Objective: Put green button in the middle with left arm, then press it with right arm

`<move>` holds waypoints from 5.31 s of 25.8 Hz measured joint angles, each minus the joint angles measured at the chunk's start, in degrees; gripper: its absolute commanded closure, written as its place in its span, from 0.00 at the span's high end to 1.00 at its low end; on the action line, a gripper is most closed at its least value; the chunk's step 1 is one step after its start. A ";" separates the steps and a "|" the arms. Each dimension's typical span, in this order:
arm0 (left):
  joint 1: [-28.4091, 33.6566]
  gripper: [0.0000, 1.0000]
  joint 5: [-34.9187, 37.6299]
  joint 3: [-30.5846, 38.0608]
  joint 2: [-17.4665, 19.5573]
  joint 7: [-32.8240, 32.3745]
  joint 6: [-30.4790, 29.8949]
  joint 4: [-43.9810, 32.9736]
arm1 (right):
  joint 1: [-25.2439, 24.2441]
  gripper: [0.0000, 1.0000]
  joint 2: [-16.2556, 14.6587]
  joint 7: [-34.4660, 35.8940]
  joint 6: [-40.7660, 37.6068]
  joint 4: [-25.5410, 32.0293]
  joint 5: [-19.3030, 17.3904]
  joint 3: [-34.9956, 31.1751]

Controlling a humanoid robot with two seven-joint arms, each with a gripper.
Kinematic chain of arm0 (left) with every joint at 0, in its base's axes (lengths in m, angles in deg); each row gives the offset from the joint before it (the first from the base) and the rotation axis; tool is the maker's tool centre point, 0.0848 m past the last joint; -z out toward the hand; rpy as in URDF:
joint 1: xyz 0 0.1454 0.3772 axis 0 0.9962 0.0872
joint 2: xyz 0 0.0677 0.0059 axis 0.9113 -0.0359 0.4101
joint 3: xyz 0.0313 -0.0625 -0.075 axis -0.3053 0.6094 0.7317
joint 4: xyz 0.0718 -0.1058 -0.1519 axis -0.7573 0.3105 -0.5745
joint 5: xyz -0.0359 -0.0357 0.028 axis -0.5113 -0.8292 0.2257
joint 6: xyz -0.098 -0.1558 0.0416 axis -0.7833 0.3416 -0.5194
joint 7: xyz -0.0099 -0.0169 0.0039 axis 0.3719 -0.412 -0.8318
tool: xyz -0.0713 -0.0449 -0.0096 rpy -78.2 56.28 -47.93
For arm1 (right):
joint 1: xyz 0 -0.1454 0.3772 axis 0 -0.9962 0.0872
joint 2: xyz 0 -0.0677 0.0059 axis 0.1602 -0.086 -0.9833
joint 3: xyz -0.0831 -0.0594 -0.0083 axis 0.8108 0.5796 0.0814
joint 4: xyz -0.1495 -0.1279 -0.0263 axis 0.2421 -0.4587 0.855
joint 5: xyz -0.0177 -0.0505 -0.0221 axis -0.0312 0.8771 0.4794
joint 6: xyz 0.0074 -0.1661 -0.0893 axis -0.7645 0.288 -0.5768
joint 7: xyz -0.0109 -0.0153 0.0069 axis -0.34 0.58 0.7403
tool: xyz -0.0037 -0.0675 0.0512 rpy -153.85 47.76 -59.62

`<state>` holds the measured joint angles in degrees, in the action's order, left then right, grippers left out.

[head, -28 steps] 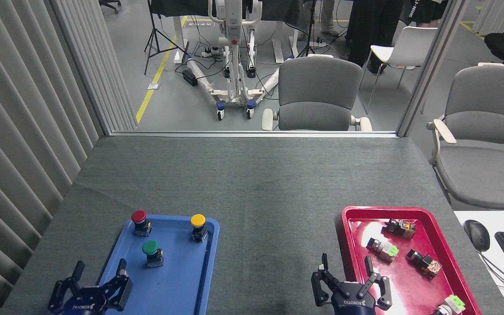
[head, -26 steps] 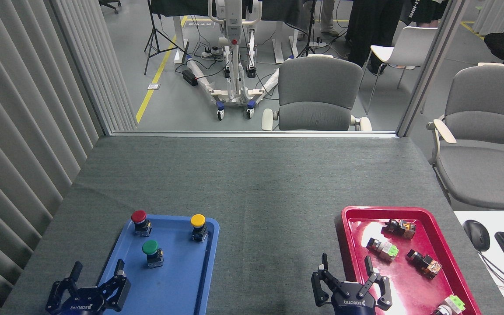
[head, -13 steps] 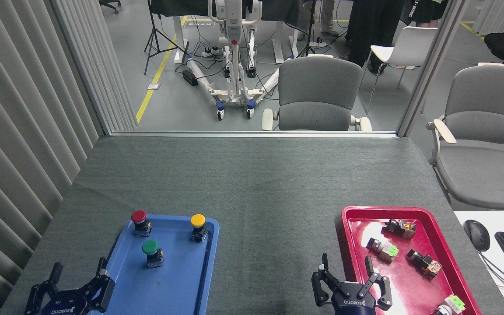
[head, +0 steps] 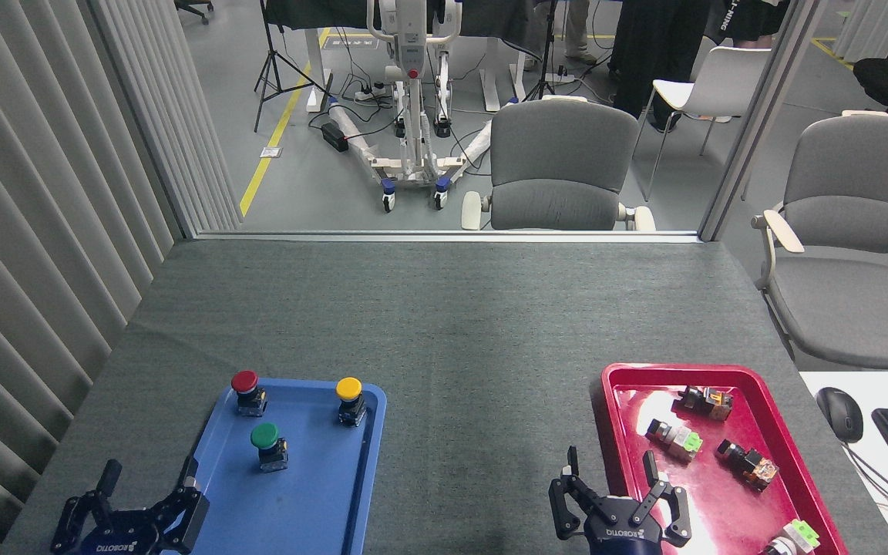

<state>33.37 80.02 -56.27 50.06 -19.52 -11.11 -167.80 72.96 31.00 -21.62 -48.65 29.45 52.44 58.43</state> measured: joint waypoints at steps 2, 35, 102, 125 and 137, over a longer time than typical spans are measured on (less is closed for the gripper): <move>0.12 1.00 -0.01 0.01 0.03 0.00 -0.18 0.39 | 0.00 0.99 0.00 -0.03 0.00 0.00 0.00 0.01; -0.03 0.99 0.14 0.01 0.23 -0.35 -0.69 2.16 | 0.00 0.99 0.07 0.13 0.10 0.00 0.00 -0.04; -18.72 0.12 5.09 -13.01 -1.06 -1.00 -0.43 28.28 | -0.09 0.99 0.07 0.04 -0.01 0.00 0.02 -0.14; -25.27 0.00 5.96 -36.89 -6.83 4.13 -7.68 23.74 | -0.10 0.99 -0.09 0.13 0.09 0.00 0.02 -0.24; -30.69 0.01 6.84 -46.14 -14.02 3.69 -8.45 38.50 | -0.17 0.99 0.07 0.25 -0.13 0.00 0.02 -0.91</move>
<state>2.68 86.86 -102.42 36.04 -15.83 -19.55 -129.29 72.79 31.07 -21.36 -48.78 29.45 52.46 57.53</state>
